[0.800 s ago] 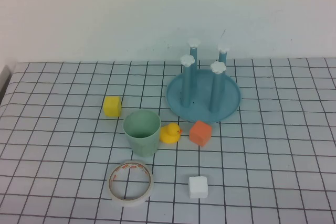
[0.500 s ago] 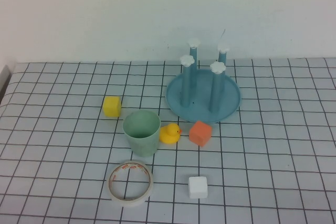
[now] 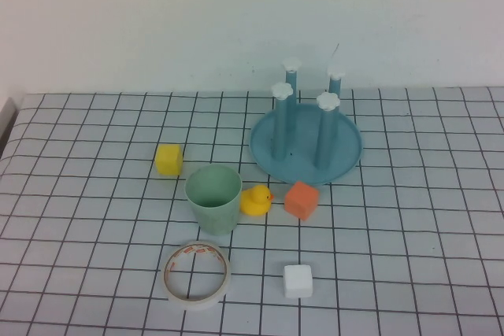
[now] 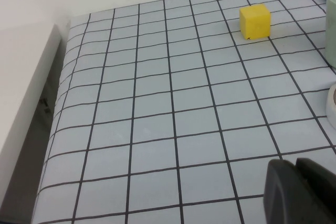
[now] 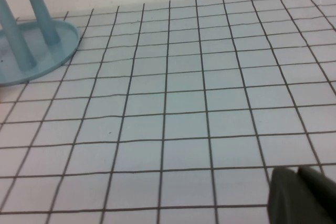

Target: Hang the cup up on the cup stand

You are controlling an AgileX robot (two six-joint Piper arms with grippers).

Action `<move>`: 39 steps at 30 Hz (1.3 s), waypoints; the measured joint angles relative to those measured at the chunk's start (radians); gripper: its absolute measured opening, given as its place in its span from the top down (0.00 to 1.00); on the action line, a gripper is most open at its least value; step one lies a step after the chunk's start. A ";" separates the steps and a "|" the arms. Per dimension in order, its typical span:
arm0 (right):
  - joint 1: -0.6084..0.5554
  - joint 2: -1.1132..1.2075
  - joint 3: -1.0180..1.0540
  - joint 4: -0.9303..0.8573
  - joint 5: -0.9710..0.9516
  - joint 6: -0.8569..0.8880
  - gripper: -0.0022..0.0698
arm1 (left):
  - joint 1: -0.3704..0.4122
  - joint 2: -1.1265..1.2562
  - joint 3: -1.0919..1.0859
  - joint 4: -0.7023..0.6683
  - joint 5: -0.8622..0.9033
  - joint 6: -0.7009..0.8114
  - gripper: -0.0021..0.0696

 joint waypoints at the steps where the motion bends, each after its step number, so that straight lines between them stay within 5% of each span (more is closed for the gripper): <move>1: 0.000 0.000 0.000 -0.012 0.000 0.000 0.95 | 0.000 0.000 0.000 0.000 0.000 0.000 0.97; 14: 0.000 0.000 0.000 -0.079 0.000 0.000 0.95 | 0.000 0.000 0.000 0.009 0.000 0.000 0.97; 20: 0.000 0.000 0.000 0.040 0.000 0.002 0.95 | 0.000 0.000 0.000 0.052 -0.045 -0.006 0.97; 32: 0.000 0.000 0.008 0.813 -0.061 0.063 0.95 | 0.000 0.000 0.002 -0.275 -0.792 -0.382 0.97; 39: 0.000 0.000 0.008 0.841 -0.099 0.052 0.95 | 0.000 0.000 0.002 -0.289 -0.932 -0.536 0.97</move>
